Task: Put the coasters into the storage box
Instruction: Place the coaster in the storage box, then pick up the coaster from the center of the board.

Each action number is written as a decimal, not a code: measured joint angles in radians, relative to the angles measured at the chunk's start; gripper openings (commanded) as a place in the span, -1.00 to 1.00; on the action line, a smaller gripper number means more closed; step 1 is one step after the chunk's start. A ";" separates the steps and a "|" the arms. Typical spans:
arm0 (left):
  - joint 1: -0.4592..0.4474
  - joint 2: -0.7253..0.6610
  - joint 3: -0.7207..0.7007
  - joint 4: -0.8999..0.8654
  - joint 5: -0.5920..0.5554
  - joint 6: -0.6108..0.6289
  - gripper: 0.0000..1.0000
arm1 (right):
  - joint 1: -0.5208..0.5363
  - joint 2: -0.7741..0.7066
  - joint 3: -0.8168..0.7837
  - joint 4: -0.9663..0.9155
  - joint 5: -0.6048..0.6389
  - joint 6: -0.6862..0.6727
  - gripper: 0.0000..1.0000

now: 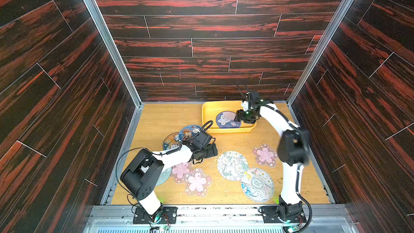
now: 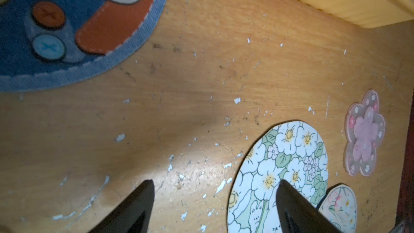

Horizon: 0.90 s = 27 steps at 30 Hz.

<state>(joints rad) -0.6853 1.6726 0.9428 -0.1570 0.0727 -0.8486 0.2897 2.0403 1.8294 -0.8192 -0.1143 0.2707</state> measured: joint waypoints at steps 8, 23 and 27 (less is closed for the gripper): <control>-0.045 0.000 -0.001 0.000 -0.015 -0.030 0.76 | 0.000 -0.295 -0.420 0.115 -0.072 0.034 0.41; -0.172 0.007 -0.038 0.016 -0.053 -0.137 0.64 | 0.000 -0.506 -0.940 0.242 -0.180 0.078 0.42; -0.193 0.019 -0.038 0.017 -0.058 -0.166 0.59 | 0.001 -0.509 -1.002 0.270 -0.187 0.080 0.42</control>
<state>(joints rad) -0.8780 1.6917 0.9047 -0.1398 0.0143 -1.0142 0.2905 1.5314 0.8276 -0.5488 -0.3008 0.3511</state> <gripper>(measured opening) 0.806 0.709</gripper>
